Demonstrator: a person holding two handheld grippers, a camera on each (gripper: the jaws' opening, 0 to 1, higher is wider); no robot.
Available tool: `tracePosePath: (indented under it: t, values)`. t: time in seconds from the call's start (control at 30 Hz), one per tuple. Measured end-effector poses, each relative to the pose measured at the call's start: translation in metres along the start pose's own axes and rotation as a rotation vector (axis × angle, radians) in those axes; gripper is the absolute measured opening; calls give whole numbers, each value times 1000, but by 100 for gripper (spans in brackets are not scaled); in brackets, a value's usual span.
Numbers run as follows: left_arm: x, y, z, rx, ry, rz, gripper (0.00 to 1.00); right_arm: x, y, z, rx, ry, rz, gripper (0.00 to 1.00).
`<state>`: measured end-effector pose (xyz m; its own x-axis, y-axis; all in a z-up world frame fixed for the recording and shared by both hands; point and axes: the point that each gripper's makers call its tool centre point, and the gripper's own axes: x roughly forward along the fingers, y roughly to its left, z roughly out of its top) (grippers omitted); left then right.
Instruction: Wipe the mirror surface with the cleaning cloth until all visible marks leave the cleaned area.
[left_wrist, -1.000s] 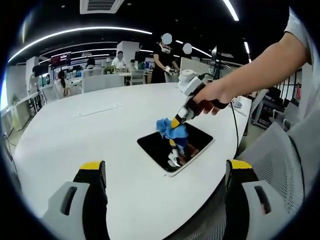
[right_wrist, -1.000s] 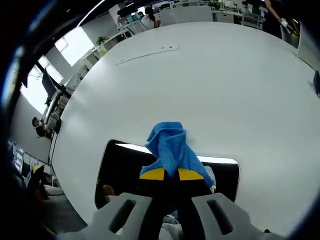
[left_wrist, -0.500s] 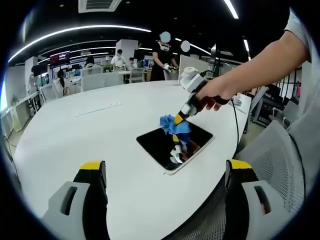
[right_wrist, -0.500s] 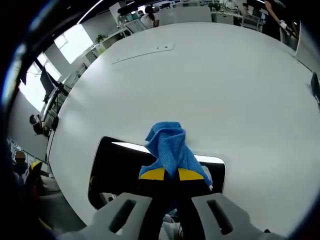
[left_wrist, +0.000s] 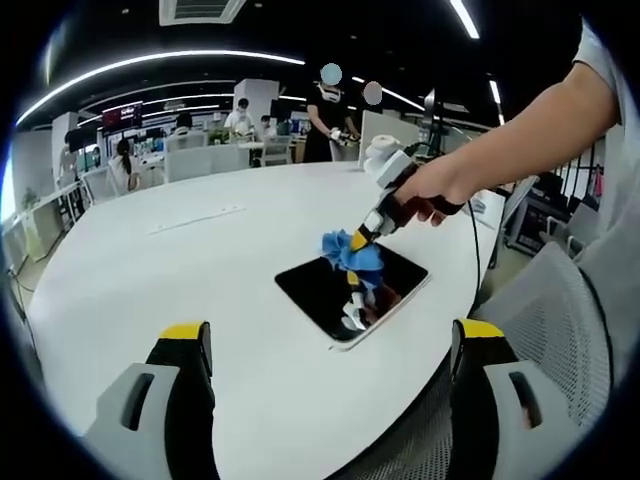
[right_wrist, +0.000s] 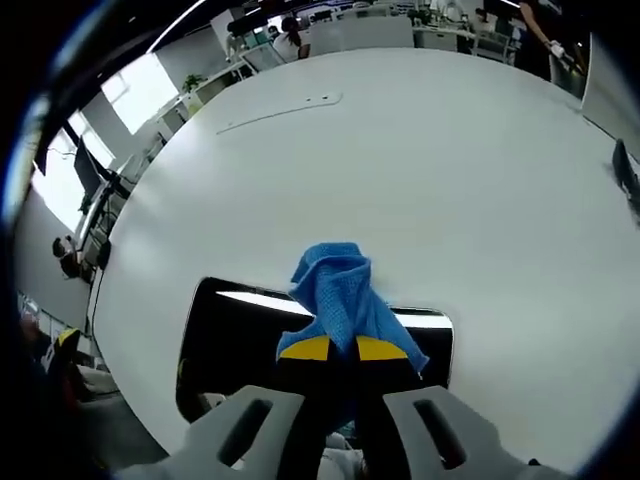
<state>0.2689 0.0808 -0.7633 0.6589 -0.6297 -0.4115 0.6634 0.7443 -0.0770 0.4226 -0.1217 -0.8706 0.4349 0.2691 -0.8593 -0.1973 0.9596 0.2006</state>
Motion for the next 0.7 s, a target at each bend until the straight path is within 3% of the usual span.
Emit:
tracePosePath:
  t: [0.17, 0.7]
  values:
    - [0, -1, 0, 7, -2, -5, 99, -5, 1, -9, 11, -32, -6, 2]
    - [-1, 0, 3, 8, -15, 1, 99, -24, 9, -40, 23, -47, 6, 2]
